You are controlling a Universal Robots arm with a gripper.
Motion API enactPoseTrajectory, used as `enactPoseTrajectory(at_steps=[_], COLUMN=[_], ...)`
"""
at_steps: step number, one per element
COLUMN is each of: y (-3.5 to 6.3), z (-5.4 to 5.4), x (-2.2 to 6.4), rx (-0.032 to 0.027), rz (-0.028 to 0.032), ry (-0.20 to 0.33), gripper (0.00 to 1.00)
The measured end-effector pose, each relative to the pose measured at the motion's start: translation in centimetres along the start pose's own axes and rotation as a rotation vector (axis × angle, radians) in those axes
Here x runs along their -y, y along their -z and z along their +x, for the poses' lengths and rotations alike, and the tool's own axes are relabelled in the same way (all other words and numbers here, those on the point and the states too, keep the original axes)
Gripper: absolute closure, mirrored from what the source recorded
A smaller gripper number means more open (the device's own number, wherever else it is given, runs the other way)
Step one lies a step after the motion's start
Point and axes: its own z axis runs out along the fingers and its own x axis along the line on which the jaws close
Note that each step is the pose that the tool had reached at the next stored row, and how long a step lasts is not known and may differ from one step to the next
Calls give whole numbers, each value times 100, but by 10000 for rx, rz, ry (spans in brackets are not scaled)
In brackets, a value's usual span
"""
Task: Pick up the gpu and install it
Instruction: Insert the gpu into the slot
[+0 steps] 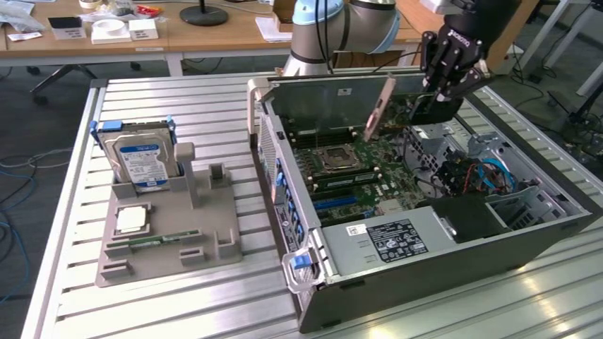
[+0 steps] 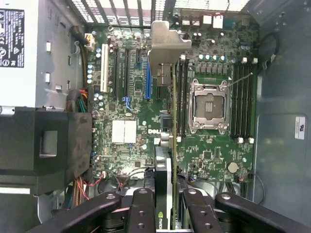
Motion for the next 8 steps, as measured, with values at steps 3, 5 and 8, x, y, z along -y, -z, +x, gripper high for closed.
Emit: enactPoseTrajectory(at_steps=[3, 5, 8], y=[-16, -33, -58], z=[1, 1, 1], x=[-1, -4, -8], rx=[13, 21, 33], rz=[5, 7, 12], ry=[-254, -415, -668], gripper=[73, 73, 73])
